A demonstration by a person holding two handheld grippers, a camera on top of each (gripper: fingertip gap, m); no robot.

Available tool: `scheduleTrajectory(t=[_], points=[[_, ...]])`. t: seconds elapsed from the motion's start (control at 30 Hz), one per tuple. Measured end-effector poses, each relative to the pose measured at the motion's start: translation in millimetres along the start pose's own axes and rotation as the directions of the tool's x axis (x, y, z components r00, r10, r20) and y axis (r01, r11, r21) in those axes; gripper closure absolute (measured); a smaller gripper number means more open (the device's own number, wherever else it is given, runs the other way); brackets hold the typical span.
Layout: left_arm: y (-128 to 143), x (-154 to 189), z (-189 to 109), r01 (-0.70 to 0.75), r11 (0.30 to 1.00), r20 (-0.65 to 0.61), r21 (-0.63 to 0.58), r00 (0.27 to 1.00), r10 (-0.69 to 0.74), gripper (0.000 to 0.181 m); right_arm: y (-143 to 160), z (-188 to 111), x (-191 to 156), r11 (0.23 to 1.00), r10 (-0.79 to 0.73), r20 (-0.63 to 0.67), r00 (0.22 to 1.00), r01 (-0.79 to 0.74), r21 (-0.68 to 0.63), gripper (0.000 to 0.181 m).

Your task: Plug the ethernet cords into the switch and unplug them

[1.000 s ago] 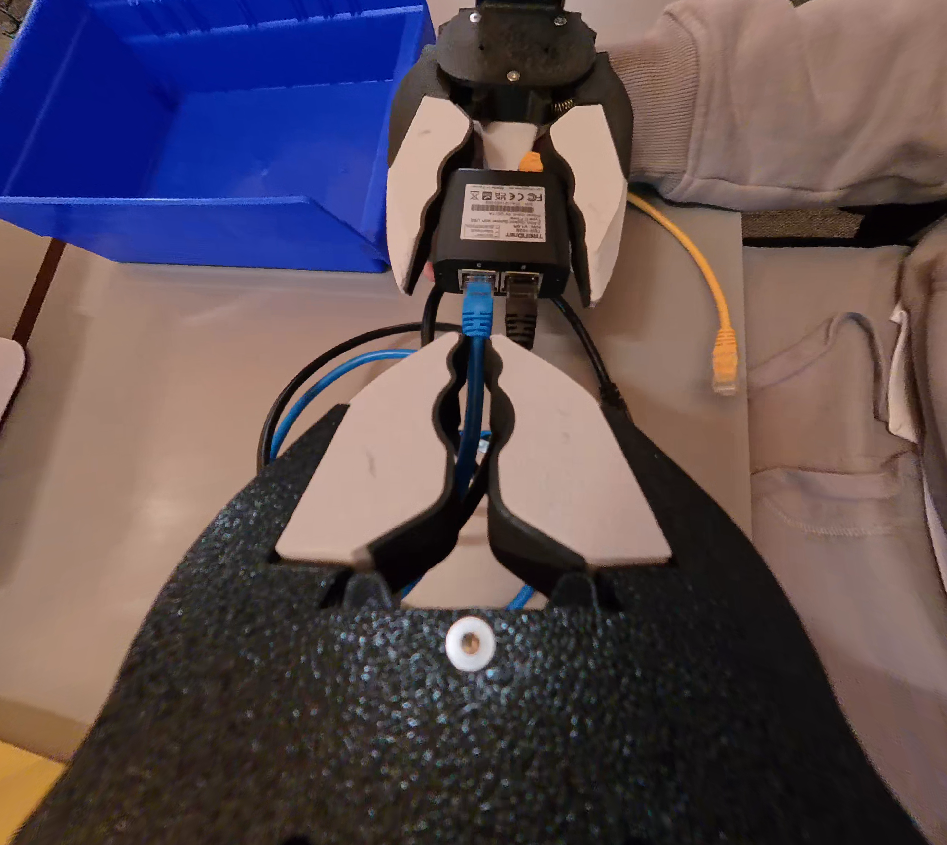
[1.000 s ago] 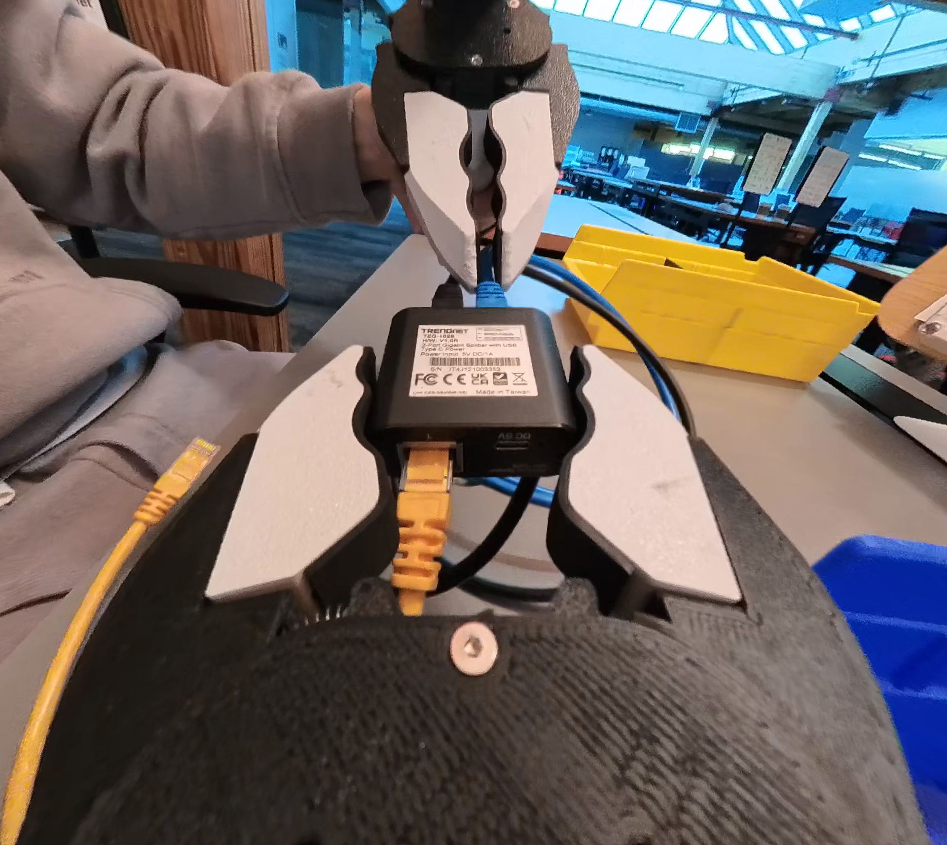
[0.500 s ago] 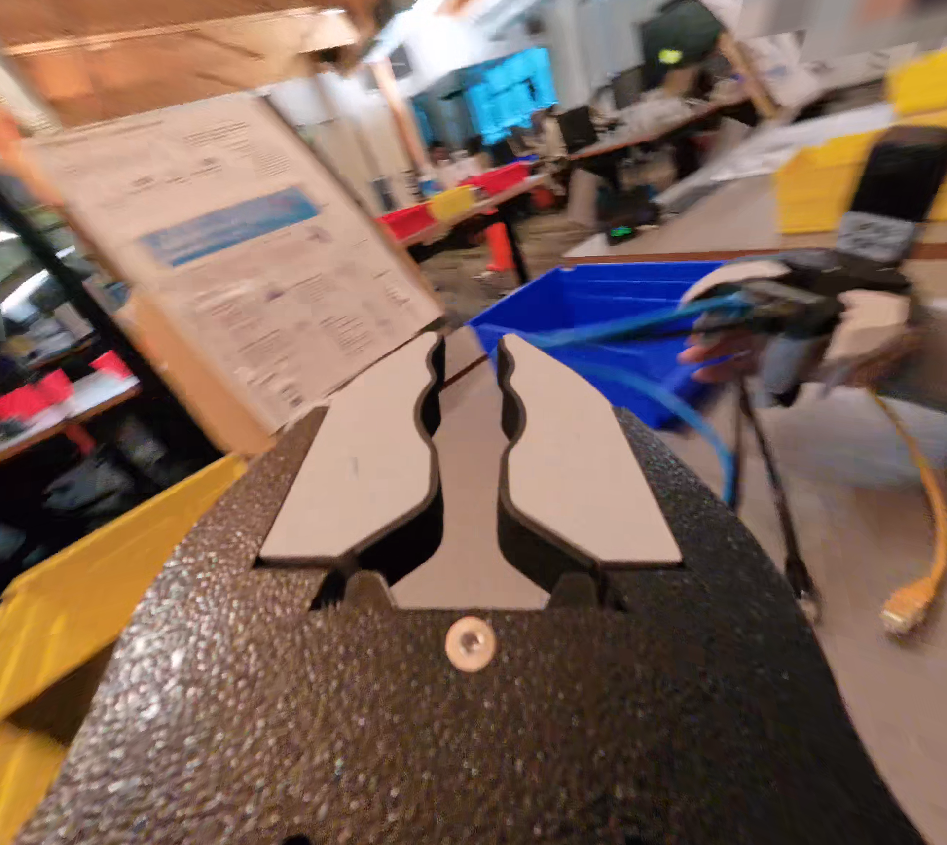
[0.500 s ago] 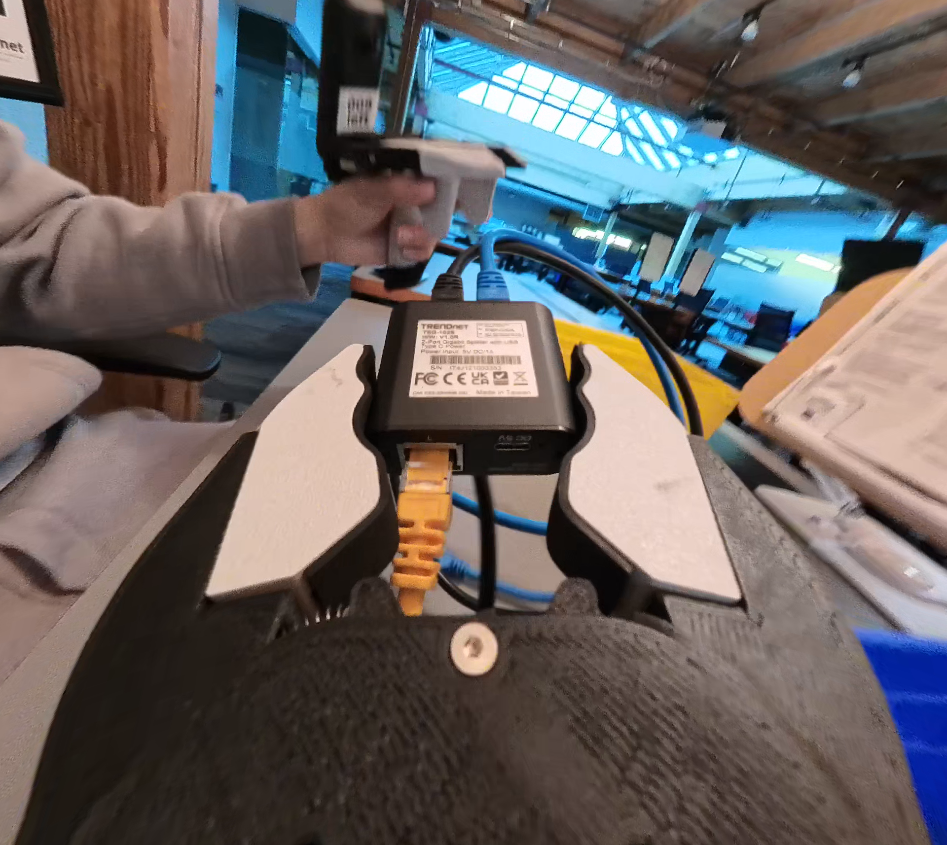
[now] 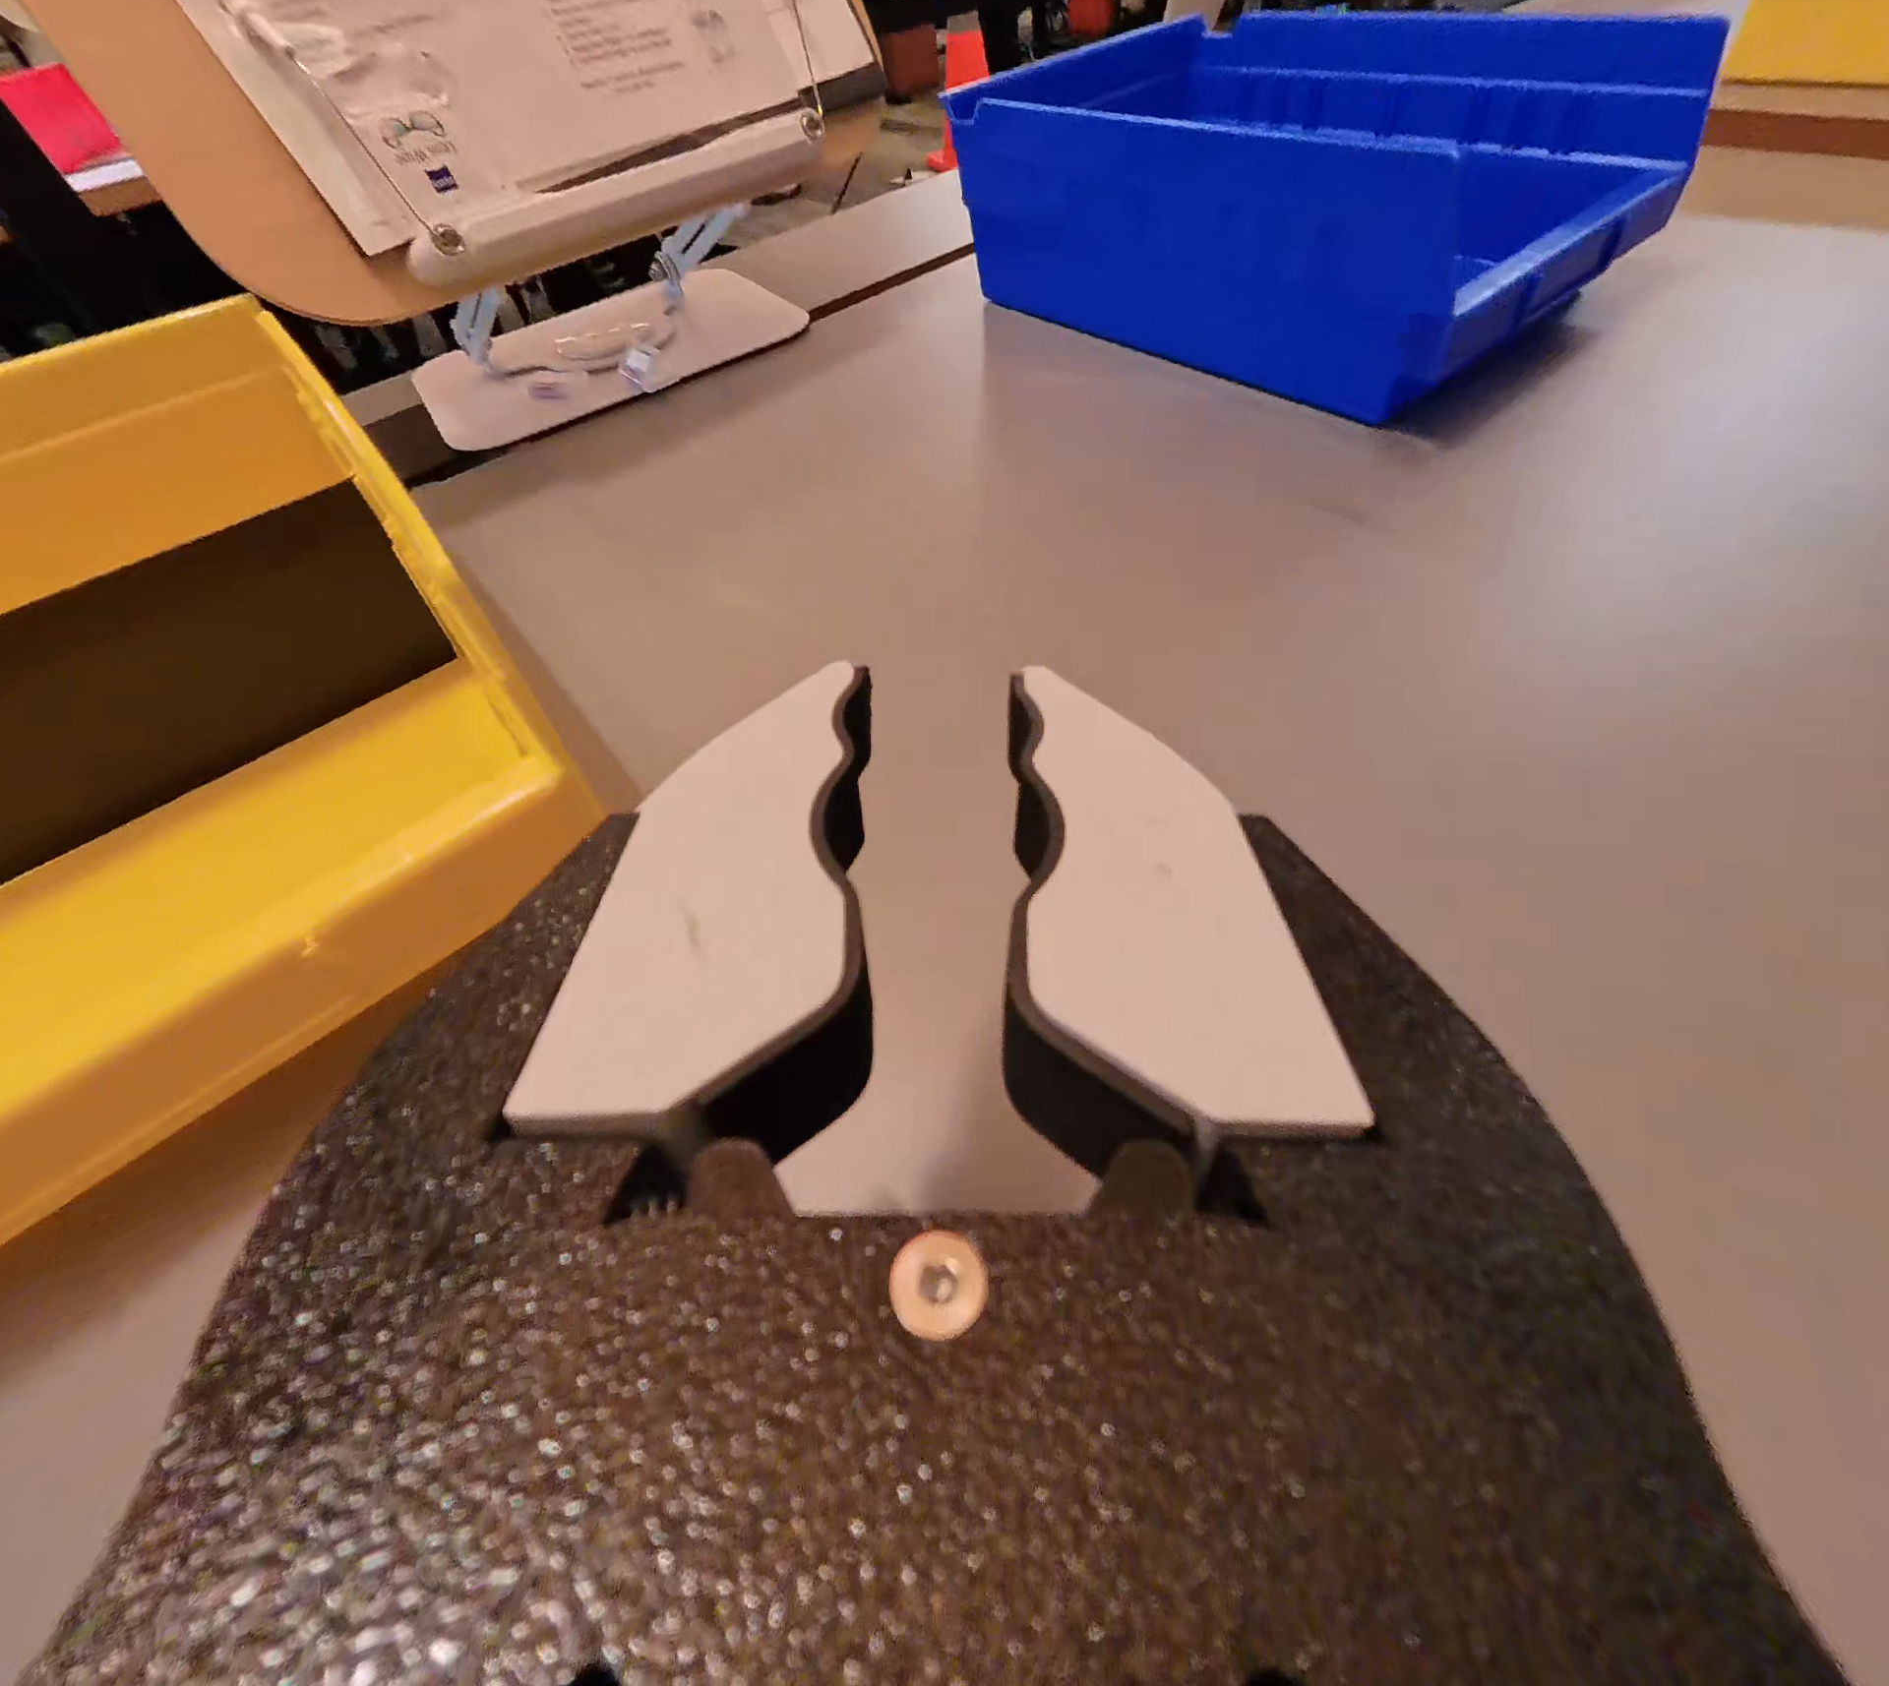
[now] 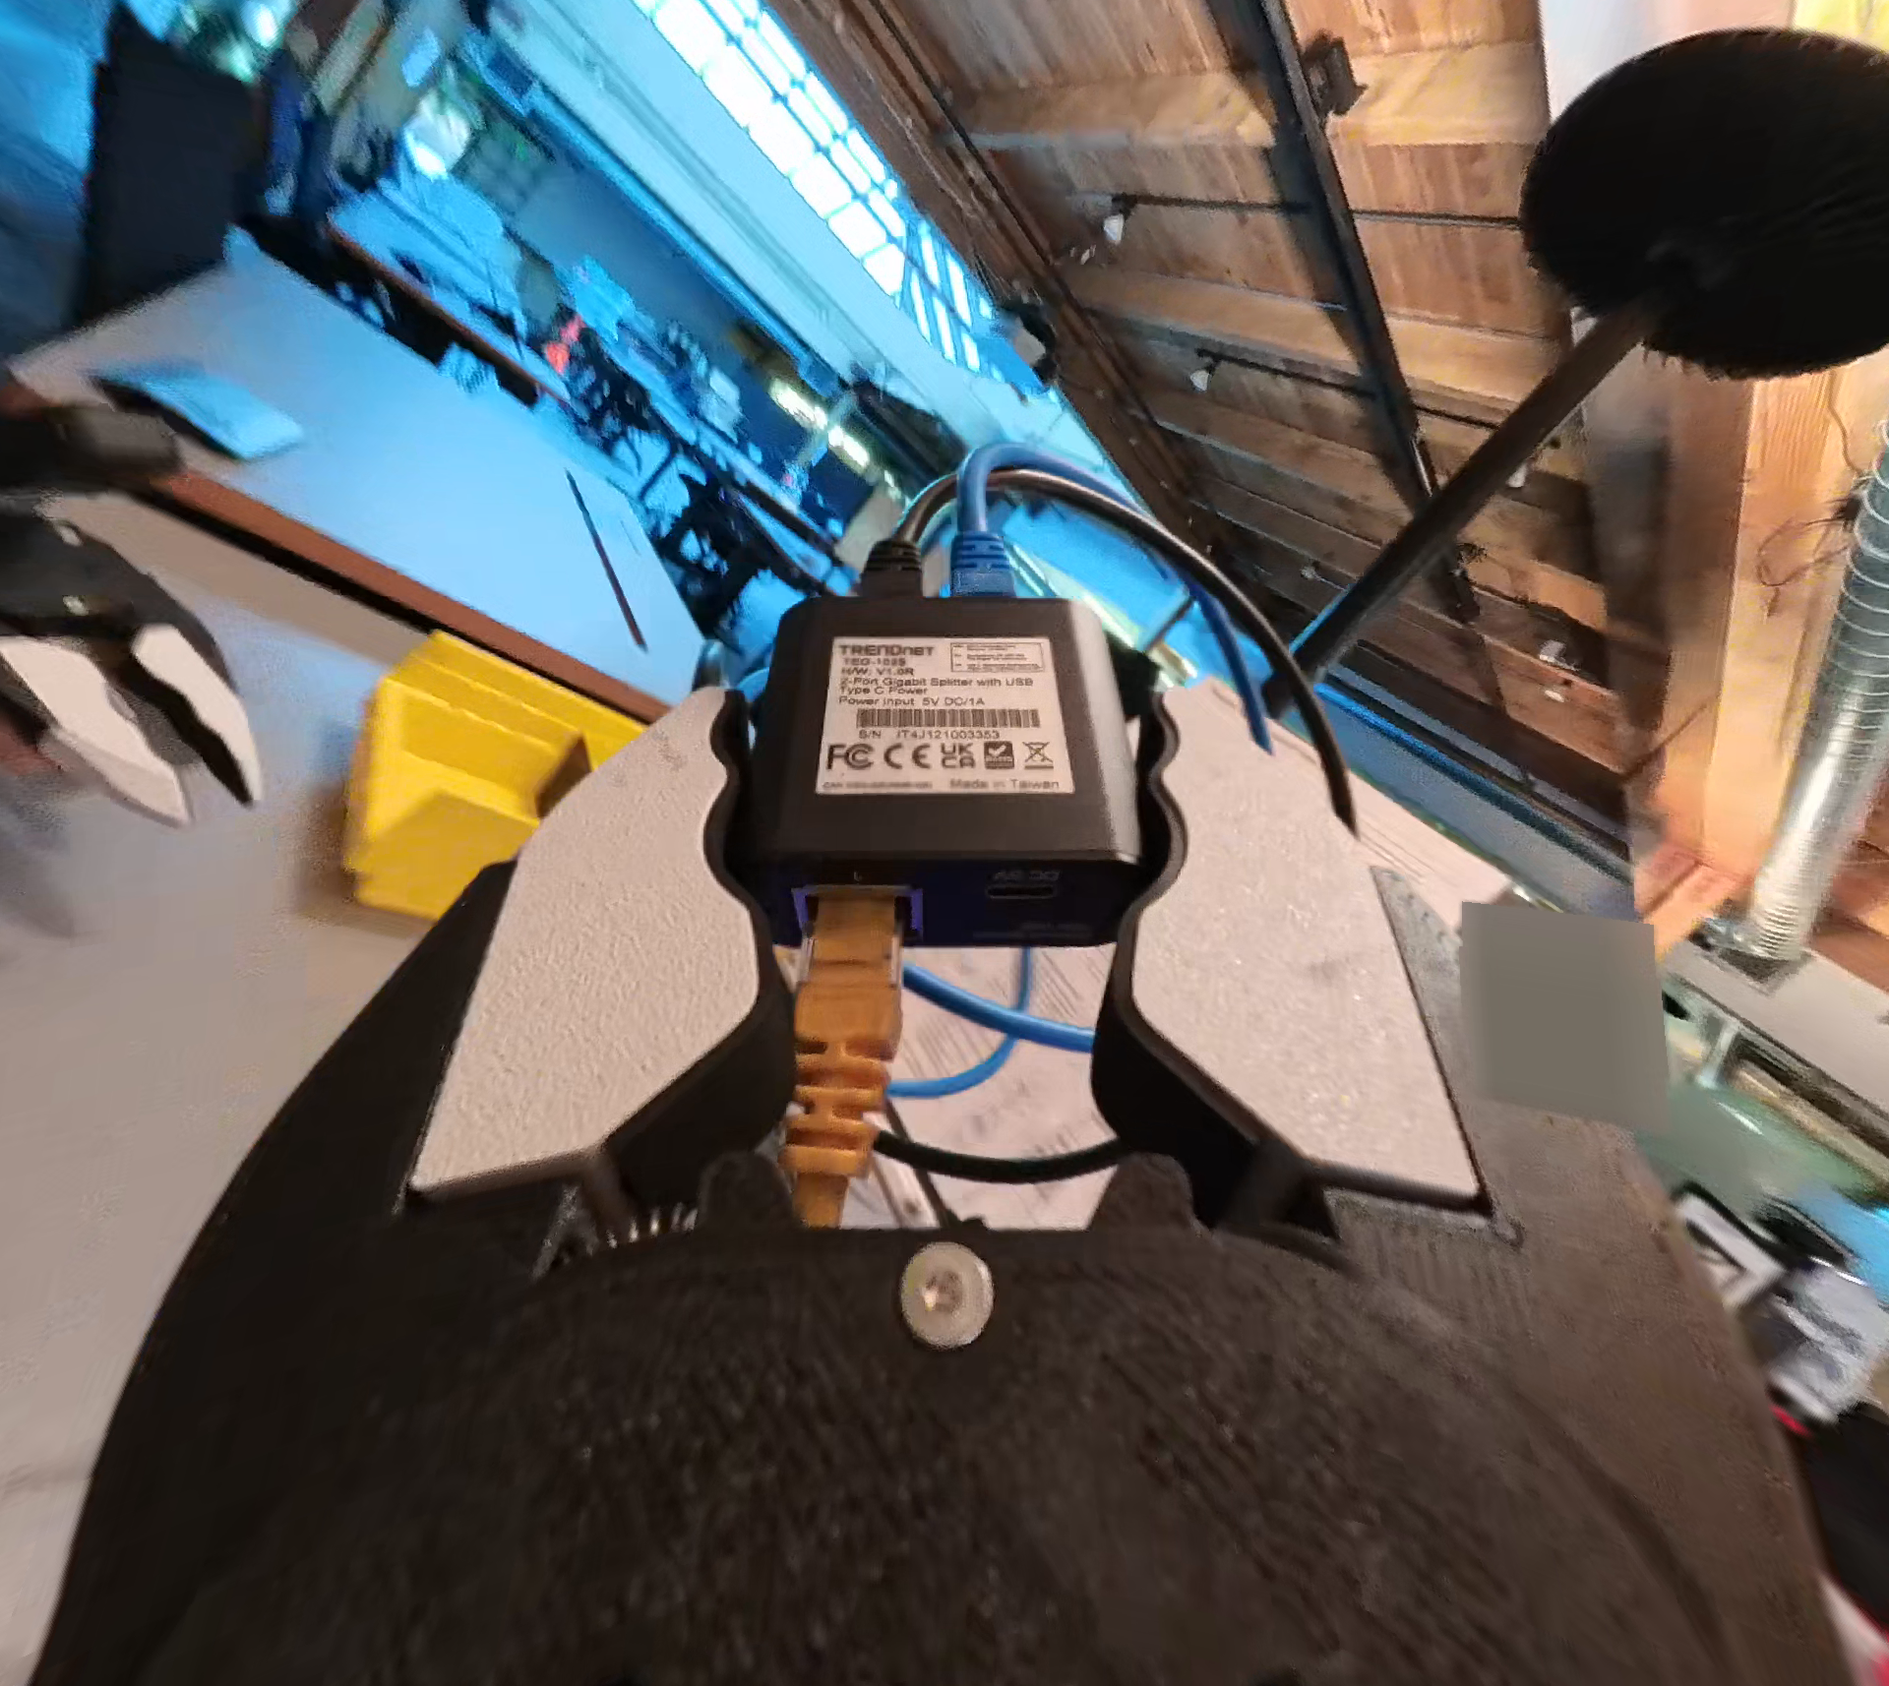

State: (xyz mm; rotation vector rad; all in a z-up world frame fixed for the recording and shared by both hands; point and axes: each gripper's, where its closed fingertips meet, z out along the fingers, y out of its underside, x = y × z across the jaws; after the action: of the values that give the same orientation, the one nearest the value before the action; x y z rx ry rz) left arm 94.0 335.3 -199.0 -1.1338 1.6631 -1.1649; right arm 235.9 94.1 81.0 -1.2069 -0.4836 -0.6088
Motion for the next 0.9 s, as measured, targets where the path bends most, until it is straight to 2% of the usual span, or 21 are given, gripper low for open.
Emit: scheduleTrajectory(t=[0.1,0.2,0.33,0.4,0.47,0.57,0.63,0.7,0.77,0.83,0.87,0.9], points=[[3,-1,8,-0.015,1.000,-0.029,-0.020,0.999,0.014,0.156,28,-12,32,0.972,-0.145,-0.027,0.989,0.137,-0.191,0.108],[4,1,21,-0.011,0.999,-0.072,-0.039,0.997,0.008,0.156,79,-22,46,0.922,-0.198,-0.068,0.978,0.163,-0.352,0.108],[3,10,40,-0.008,0.999,-0.128,-0.037,0.992,0.003,0.156,160,-33,33,0.888,-0.191,-0.197,0.962,0.084,-0.453,0.108],[8,17,45,-0.023,0.998,-0.153,-0.060,0.988,0.013,0.154,192,-39,22,0.884,-0.161,-0.277,0.947,0.014,-0.467,0.108],[14,24,47,-0.022,0.997,-0.182,-0.076,0.983,0.008,0.154,224,-47,9,0.849,-0.184,-0.306,0.934,-0.006,-0.528,0.108],[14,29,45,-0.046,0.996,-0.203,-0.071,0.979,0.030,0.154,264,-60,-9,0.762,-0.244,-0.295,0.924,-0.005,-0.647,0.107],[13,31,45,-0.038,0.997,-0.207,-0.064,0.978,0.024,0.154,287,-68,-25,0.679,-0.216,-0.251,0.944,-0.040,-0.733,0.108],[13,34,46,-0.046,0.997,-0.217,-0.068,0.976,0.031,0.154,310,-80,-40,0.556,-0.180,-0.179,0.967,-0.050,-0.830,0.108],[14,36,46,-0.051,0.996,-0.223,-0.073,0.974,0.034,0.154,332,-95,-59,0.404,-0.061,-0.109,0.992,-0.076,-0.912,0.105],[13,39,46,-0.048,0.996,-0.235,-0.071,0.971,0.030,0.154,339,-107,-77,0.289,0.073,-0.066,0.995,-0.085,-0.953,0.100],[14,39,46,-0.053,0.996,-0.236,-0.071,0.971,0.034,0.154,334,-107,-76,0.278,0.078,-0.043,0.996,-0.063,-0.959,0.093],[14,40,46,-0.057,0.996,-0.235,-0.071,0.971,0.039,0.154,324,-105,-70,0.301,0.048,-0.019,0.999,-0.033,-0.953,0.096]])
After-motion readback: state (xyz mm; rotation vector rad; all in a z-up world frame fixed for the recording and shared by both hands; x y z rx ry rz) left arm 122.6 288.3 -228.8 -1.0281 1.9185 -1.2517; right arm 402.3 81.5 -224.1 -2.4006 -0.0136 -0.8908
